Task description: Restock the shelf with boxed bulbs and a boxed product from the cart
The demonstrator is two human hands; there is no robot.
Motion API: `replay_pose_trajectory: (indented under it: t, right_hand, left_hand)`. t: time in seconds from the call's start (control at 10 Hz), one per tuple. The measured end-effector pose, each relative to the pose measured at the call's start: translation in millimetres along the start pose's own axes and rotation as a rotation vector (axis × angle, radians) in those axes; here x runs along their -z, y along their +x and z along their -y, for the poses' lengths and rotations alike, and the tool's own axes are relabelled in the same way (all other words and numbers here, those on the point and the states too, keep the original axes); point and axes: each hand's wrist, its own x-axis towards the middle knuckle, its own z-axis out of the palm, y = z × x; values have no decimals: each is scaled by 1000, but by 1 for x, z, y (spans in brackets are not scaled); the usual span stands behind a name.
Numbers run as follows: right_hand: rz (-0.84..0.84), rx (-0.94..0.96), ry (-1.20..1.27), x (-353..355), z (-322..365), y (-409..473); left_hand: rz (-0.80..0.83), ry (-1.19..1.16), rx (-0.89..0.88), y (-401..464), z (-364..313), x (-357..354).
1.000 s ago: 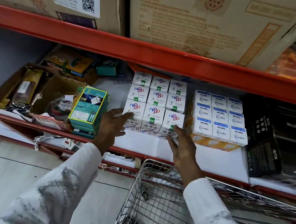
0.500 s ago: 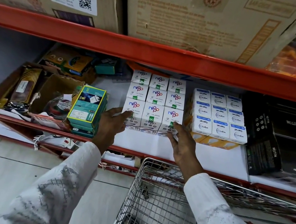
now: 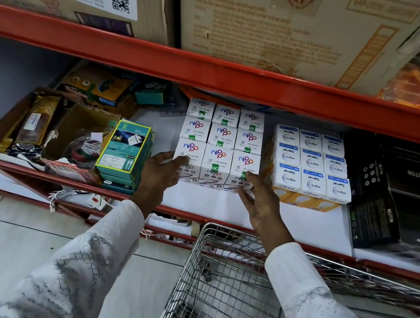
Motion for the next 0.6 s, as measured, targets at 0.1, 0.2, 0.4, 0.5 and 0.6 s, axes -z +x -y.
replay_pose_trajectory:
  t: [0.1, 0.2, 0.4, 0.5, 0.6]
  right_hand:
    - [6, -8, -44, 2, 1, 1]
    - [19, -4, -56, 2, 2, 3]
    - [12, 2, -78, 2, 3, 3]
    - [12, 8, -102, 3, 1, 3]
    - [0, 35, -157, 3, 3, -1]
  left_hand:
    - [4, -13, -5, 0, 0, 0]
    - [2, -16, -6, 0, 2, 1]
    - [-6, 2, -3, -2, 1, 1]
    - [16, 31, -9, 3, 3, 4]
    - [-74, 213, -109, 0, 2, 7]
